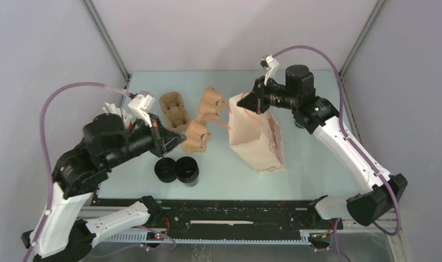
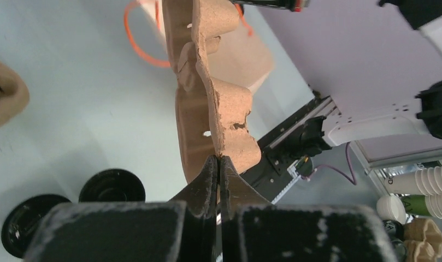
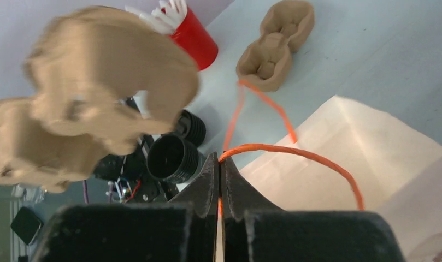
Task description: Pack the takeout coffee
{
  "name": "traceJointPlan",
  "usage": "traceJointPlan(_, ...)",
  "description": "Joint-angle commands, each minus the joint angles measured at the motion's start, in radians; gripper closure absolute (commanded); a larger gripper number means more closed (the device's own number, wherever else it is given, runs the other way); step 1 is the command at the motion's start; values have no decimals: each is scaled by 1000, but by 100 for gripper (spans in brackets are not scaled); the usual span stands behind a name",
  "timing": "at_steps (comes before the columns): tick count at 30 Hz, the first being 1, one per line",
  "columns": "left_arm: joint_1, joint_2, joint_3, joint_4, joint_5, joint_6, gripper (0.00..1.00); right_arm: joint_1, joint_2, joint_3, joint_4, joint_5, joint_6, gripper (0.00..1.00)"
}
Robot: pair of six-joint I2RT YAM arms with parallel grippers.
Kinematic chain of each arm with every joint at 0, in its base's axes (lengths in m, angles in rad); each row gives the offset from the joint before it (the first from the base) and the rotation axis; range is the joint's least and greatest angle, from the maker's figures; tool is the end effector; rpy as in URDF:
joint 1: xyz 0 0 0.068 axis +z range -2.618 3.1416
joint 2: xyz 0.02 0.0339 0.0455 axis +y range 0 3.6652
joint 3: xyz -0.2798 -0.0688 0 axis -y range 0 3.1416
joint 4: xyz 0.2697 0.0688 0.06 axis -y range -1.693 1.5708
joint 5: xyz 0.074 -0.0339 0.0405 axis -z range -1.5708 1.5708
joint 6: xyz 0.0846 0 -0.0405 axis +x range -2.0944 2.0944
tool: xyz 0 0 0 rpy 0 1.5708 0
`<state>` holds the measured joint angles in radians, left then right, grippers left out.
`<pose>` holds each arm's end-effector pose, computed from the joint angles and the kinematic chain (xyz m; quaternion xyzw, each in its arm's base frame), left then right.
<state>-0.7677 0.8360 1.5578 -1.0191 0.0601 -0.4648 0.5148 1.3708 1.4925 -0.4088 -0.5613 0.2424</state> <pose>0.1020 -0.1055 0.4979 0.1389 0.7918 -0.3632 0.4710 0.2951 0.2187 0.4388 -0.2688 0.7400 0.4188 0.4525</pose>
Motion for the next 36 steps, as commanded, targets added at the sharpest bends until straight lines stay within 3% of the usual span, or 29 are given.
traceJointPlan(1,-2,41,-54,-58,12,-95,100,20,-103,-97,75,-49,-96,100)
traceJointPlan(16,-1,93,-88,-116,70,-118,100,202,-141,-103,88,105,-165,100)
traceJointPlan(36,-1,296,163,-285,59,53,100,346,-108,-46,54,175,-303,100)
